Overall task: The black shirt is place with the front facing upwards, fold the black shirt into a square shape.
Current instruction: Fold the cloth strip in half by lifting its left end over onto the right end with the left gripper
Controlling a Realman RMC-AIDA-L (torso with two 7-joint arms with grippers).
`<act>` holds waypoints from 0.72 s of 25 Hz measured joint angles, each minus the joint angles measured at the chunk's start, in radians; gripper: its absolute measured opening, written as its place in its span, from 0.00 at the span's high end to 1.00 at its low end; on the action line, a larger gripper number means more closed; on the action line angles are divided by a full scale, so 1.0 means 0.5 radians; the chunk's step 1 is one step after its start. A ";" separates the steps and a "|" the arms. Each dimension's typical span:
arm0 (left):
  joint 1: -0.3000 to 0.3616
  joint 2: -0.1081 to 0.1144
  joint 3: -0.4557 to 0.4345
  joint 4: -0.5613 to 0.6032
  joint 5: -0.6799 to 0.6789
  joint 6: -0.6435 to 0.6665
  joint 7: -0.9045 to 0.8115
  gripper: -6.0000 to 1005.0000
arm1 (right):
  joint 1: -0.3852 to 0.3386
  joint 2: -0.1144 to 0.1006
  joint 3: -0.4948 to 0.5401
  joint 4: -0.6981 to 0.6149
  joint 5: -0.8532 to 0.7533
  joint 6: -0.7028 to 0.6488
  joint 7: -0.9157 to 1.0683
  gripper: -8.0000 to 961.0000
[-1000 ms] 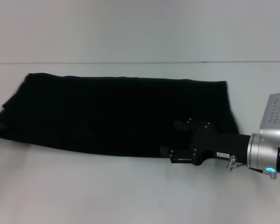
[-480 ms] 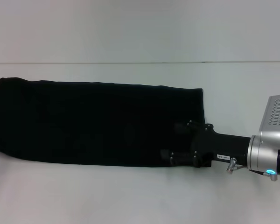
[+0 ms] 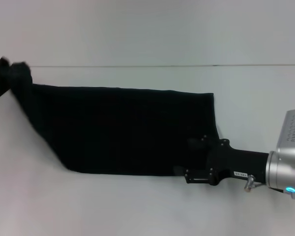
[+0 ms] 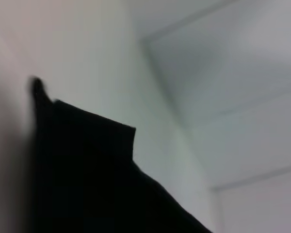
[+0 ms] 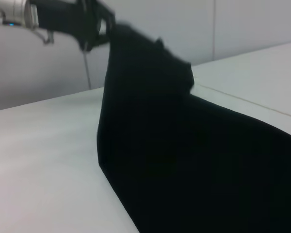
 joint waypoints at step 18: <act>-0.654 -0.395 0.302 -0.668 -0.256 -0.266 0.392 0.97 | -0.255 -0.004 0.078 -0.005 0.009 -0.035 0.009 0.02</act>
